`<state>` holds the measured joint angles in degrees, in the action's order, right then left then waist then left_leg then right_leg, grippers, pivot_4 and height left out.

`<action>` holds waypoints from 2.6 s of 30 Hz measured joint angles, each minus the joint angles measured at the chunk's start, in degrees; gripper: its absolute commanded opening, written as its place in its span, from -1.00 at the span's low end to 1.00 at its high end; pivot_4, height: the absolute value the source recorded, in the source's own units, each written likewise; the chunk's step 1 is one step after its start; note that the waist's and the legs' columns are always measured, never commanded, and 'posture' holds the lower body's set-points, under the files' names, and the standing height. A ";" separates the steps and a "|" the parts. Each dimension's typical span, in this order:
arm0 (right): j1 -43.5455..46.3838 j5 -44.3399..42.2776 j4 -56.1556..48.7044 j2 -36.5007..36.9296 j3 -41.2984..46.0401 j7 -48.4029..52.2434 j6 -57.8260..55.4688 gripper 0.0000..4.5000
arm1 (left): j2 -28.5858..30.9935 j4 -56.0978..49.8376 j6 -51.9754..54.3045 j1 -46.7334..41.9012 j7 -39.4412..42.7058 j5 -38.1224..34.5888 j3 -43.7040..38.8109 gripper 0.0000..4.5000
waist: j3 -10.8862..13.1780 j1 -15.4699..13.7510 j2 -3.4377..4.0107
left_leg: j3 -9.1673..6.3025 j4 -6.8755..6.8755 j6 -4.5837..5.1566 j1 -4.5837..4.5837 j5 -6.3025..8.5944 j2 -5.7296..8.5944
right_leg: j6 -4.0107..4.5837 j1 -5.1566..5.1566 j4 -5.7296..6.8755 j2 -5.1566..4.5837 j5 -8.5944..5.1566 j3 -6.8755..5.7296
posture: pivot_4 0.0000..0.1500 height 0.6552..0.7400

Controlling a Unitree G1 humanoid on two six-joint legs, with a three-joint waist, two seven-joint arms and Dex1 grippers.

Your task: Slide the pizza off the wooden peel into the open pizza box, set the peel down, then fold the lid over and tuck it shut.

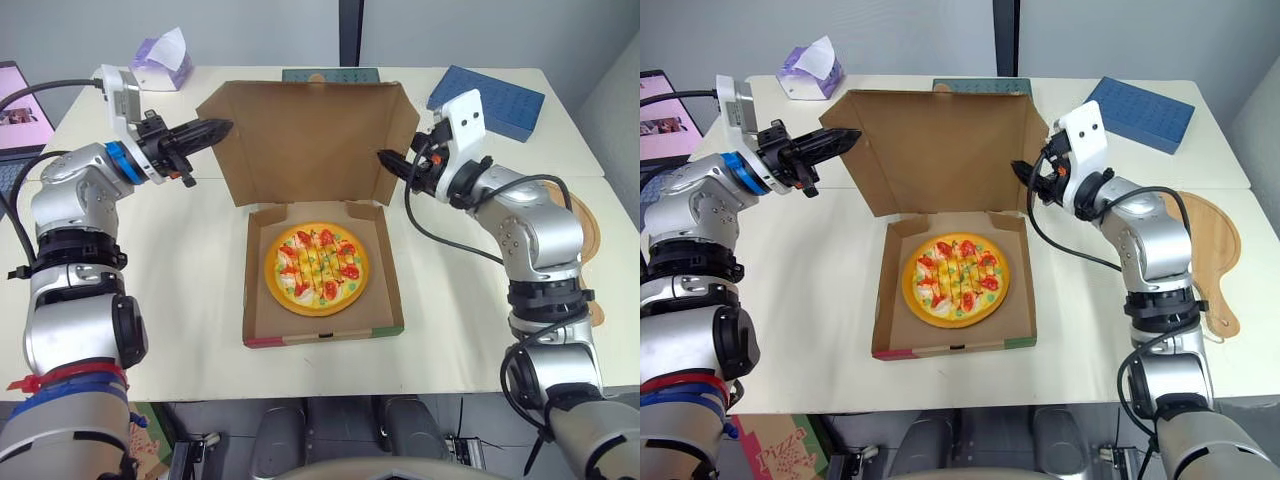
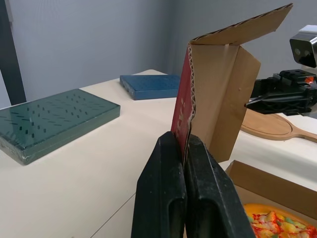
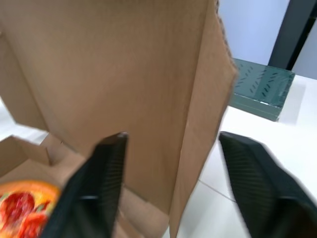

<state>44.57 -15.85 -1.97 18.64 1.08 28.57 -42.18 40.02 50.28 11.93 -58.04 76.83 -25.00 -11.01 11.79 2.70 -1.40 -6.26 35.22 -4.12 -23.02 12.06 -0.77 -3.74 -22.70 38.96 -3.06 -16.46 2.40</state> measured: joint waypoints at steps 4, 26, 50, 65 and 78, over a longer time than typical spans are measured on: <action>0.39 1.07 0.54 0.36 -0.83 -0.76 0.20 -0.78 | -0.16 -0.31 0.21 0.09 -0.80 0.13 -0.59 -1.00 | 0.00 0.04 0.00 | 0.00 -0.01 0.00 0.00 0.00 0.00 | 0.00 -0.01 0.01 0.00 0.00 0.00 | 1.00 1.00; -4.26 6.95 -13.80 0.23 -2.22 -12.89 -5.01 -0.97 | -11.25 -47.38 18.91 16.10 -36.64 -2.31 -3.14 -1.00 | 0.00 0.28 0.00 | 0.02 0.00 -0.01 -0.04 -0.01 -0.01 | 0.01 -0.07 0.03 -0.01 0.00 0.09 | 1.00 1.00; -14.33 -1.29 -35.89 -4.27 2.69 -13.95 -20.89 -0.97 | -21.73 -79.04 24.95 37.57 -56.59 -11.83 -6.87 -1.00 | -0.03 -0.35 -0.03 | 0.05 0.02 -0.03 0.07 -0.03 0.00 | 0.01 0.11 -0.06 -0.01 0.00 0.14 | 1.00 1.00; -24.01 -3.32 -40.34 -2.34 2.14 -12.12 -17.91 -0.97 | -24.82 -88.36 16.19 55.98 -56.45 -12.85 -2.94 -1.00 | -0.08 -0.74 -0.05 | 0.05 0.02 -0.02 0.30 -0.02 0.00 | 0.05 0.43 -0.22 -0.01 -0.03 0.14 | 1.00 1.00; -34.58 -2.31 -39.18 -2.77 -0.59 -11.36 -4.26 -0.97 | -24.40 -86.73 7.43 66.67 -51.08 -12.01 0.06 -1.00 | -0.49 -0.79 -0.08 | 0.08 0.00 -0.02 0.31 -0.02 -0.01 | 0.05 0.47 -0.37 0.00 -0.17 0.14 | 1.00 1.00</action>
<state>9.99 -18.16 -41.15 15.87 0.49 17.22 -46.43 15.62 -36.46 19.35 8.64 25.75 -37.00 -10.95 11.30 1.91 -1.47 -6.18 35.21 -4.13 -22.70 12.04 -0.78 -3.70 -22.23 38.59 -3.07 -16.63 2.54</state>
